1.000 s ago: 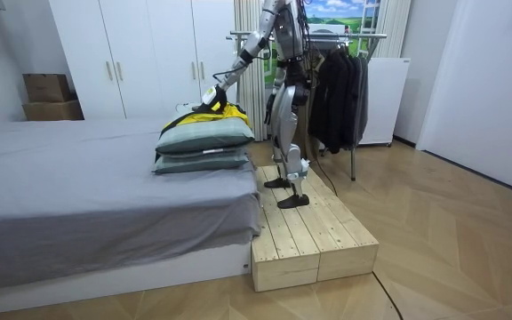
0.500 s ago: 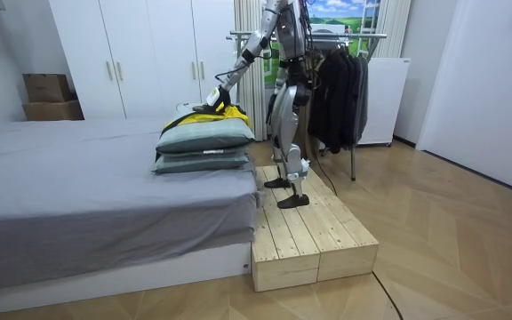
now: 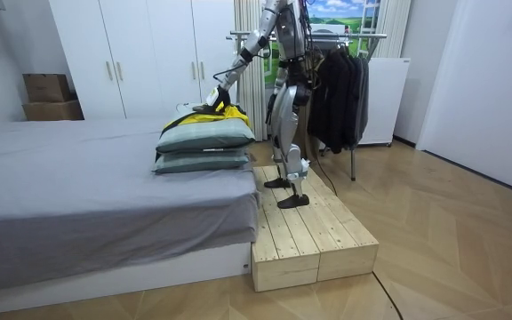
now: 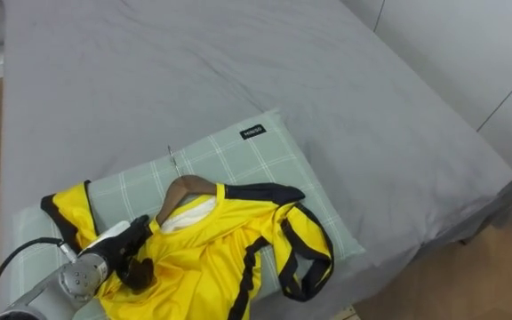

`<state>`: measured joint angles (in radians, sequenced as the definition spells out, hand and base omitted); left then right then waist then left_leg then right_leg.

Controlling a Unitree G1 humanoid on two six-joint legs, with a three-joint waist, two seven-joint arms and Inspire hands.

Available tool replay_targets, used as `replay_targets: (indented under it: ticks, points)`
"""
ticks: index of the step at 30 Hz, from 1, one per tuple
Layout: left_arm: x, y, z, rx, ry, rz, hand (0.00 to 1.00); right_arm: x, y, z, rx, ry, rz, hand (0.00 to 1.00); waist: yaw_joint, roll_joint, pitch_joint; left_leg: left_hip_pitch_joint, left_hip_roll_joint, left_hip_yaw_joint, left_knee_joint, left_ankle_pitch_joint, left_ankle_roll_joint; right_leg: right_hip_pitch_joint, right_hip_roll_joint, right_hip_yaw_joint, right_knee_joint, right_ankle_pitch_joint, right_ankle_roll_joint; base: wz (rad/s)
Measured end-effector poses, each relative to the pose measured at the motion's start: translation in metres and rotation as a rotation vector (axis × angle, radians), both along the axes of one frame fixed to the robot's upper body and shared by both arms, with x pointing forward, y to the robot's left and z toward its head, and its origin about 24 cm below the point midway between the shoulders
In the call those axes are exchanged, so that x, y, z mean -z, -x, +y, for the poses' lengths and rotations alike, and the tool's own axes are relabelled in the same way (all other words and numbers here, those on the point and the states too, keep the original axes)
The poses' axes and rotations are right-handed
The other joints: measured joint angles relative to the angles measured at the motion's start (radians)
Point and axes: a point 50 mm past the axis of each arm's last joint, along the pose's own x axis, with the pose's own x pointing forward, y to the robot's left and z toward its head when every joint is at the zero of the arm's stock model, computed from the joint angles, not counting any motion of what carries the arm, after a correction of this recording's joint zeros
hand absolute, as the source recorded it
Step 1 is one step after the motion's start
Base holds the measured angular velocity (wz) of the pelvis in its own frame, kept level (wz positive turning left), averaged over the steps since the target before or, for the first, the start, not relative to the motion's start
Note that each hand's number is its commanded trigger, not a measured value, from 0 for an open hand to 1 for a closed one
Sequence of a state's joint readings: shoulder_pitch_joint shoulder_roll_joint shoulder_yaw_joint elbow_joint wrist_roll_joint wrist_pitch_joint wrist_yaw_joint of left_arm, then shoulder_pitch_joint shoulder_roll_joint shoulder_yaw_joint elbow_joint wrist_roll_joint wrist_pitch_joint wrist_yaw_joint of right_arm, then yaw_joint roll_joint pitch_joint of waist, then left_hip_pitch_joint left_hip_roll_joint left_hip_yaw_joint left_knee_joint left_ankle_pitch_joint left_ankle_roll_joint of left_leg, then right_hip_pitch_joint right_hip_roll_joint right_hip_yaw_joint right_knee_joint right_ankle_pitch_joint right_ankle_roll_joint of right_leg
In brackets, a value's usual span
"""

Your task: Hang clothes

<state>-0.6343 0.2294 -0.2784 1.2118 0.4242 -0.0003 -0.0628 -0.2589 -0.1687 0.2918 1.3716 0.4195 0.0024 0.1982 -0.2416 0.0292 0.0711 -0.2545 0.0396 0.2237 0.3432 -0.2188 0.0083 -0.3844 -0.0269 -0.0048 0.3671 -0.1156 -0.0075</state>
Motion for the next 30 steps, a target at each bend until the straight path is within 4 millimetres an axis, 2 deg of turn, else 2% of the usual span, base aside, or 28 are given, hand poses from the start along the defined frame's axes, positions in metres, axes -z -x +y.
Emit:
replay_targets:
  ticks: [4,5,6,7,17,30]
  points:
    - [0.000,0.000,0.000,0.003,0.002,0.006,0.00,0.000,0.000,0.000,0.000,0.000,0.000,0.00,0.000,0.000,-0.0001,0.001,0.000,0.000,0.000,0.000,0.000,0.000,0.000,0.001,0.001,0.000,0.000,0.00]
    - [0.000,0.000,0.000,0.003,0.003,0.007,0.34,0.000,0.000,0.000,0.000,0.000,0.000,0.00,0.000,0.000,-0.0001,0.001,0.000,0.000,0.000,0.000,0.000,0.000,0.000,0.001,0.002,0.000,0.000,0.00]
    - [0.000,0.000,0.000,0.003,0.002,0.007,0.79,0.000,0.000,0.000,0.000,0.000,-0.001,0.00,0.000,0.000,-0.0001,0.001,0.000,0.000,0.000,0.000,0.000,0.000,0.000,0.001,0.003,0.000,0.000,0.00]
    - [0.000,0.000,0.000,0.003,0.002,0.007,1.00,0.000,0.000,0.000,0.000,0.000,-0.001,0.00,0.000,0.000,-0.0001,0.001,0.000,0.000,0.001,0.000,0.000,0.000,0.000,0.001,0.004,0.000,0.000,0.00]
    - [-0.007,-0.004,0.010,-0.021,-0.028,-0.030,1.00,0.000,-0.001,0.000,0.000,0.001,-0.002,0.00,0.000,0.000,-0.0001,0.005,0.000,0.003,0.002,0.001,0.002,0.000,-0.001,0.002,0.011,0.000,0.000,0.00]
    - [0.003,0.001,-0.004,0.013,-0.009,0.022,1.00,-0.001,-0.002,0.000,0.002,0.002,-0.006,0.00,-0.001,-0.002,0.0006,-0.011,0.000,0.010,0.003,0.001,0.003,-0.020,-0.002,0.003,0.013,0.000,0.000,-0.01]
